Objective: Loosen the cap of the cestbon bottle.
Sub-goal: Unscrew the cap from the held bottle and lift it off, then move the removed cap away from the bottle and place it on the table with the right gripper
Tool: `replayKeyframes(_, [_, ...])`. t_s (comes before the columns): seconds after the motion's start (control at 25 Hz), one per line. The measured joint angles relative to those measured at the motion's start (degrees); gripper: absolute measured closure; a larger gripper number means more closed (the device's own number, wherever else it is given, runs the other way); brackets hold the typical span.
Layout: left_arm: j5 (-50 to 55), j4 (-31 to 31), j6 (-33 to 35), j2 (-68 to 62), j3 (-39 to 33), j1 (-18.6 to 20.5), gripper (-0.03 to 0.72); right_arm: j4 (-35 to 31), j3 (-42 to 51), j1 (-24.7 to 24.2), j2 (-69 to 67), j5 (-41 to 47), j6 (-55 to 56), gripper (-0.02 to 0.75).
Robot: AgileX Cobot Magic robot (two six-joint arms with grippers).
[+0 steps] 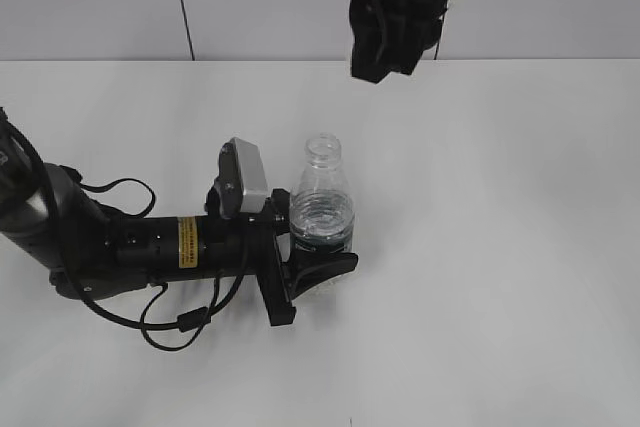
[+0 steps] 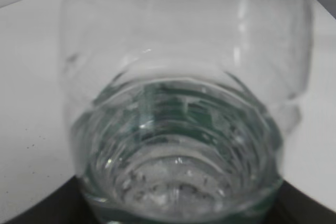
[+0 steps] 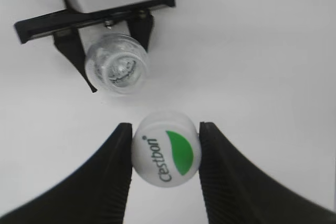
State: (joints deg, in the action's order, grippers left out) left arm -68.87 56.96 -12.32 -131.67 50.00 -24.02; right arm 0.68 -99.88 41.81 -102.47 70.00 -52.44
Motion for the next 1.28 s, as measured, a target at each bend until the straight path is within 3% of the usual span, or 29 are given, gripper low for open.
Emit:
replayKeyframes(0.2, [0.00,0.00,0.00,0.00,0.00,0.00,0.276,5.47,0.00,-3.16,1.08,0.05,24.87,0.444])
replayKeyframes(0.48, [0.00,-0.16,0.00,0.00,0.00,0.00,0.276,5.44,0.00,-14.22,2.37,0.05,39.39,0.444])
replayKeyframes(0.76, [0.00,-0.54,0.00,0.00,0.00,-0.02,0.276,4.55,0.05,-26.62,2.37,0.05,44.72,0.444])
replayKeyframes(0.88, [0.00,-0.65,0.00,0.00,0.00,-0.02,0.276,4.55,0.37,-29.42,2.42,0.11,45.12,0.444])
replayKeyframes(1.28, [0.00,-0.78,0.00,0.00,0.00,-0.02,0.276,1.78,0.48,-30.33,-6.34,0.11,44.26,0.444])
